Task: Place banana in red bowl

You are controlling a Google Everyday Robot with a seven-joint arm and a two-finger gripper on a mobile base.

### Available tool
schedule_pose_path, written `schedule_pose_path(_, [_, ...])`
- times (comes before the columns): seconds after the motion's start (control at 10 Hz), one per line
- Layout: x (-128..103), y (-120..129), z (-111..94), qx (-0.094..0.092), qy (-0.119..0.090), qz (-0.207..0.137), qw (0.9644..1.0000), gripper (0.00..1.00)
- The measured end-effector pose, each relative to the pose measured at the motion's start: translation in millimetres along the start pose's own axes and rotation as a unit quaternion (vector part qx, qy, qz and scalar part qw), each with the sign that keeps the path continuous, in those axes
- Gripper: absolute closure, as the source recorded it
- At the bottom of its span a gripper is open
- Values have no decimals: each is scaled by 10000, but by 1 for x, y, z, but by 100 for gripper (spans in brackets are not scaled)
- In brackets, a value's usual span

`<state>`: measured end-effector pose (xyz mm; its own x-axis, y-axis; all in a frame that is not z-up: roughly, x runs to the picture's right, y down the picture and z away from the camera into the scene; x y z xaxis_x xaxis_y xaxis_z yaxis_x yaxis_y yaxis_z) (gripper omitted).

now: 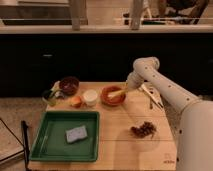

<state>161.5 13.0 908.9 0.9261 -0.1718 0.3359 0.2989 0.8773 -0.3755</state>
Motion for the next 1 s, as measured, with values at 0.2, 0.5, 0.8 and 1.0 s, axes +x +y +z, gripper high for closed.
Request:
schedule_pose_path(0.2, [0,-1,-1,25,-8,13,10000,40])
schedule_pose_path(0.5, [-2,-3,-2,63,-32,25,10000,20])
schedule_pose_path(0.8, [-9,-7,-3,88,-49,-48,9999,20])
schedule_pose_path(1.0, [-14,-10,-3,118,-74,-122,9998,20])
